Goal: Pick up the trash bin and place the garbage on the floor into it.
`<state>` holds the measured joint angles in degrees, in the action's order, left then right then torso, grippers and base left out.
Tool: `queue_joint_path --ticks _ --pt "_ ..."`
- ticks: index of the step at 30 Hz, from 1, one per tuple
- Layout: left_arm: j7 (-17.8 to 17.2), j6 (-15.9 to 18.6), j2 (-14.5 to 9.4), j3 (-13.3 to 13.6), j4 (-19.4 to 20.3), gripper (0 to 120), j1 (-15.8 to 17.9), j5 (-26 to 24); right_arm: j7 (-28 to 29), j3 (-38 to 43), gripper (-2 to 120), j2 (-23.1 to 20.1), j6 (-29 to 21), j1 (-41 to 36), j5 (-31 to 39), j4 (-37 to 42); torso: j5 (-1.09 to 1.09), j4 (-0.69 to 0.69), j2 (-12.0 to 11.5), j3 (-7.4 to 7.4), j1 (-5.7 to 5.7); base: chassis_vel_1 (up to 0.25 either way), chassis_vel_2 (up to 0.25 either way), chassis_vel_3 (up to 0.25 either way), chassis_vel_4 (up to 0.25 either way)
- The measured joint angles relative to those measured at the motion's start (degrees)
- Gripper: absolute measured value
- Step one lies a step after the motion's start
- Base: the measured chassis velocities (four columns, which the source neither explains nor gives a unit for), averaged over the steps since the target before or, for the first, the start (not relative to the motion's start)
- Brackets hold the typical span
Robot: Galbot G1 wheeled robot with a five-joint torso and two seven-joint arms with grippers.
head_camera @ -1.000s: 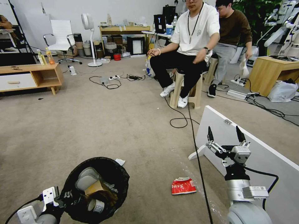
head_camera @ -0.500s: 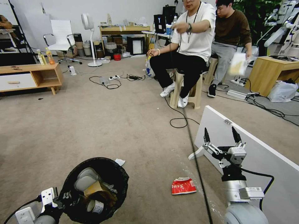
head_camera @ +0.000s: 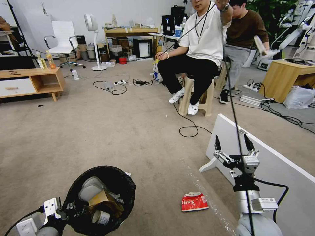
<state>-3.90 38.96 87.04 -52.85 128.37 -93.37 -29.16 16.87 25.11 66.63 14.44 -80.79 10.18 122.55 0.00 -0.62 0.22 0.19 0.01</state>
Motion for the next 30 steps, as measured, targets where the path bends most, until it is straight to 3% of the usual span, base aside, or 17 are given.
queue_joint_path --ticks 30 --pt "0.18 -0.36 0.3 0.16 -0.55 2 0.03 0.32 -0.08 -0.44 100 -0.32 0.15 0.0 -0.37 -1.06 0.0 0.0 0.0 -0.01 0.0 0.0 0.0 0.0 0.0"
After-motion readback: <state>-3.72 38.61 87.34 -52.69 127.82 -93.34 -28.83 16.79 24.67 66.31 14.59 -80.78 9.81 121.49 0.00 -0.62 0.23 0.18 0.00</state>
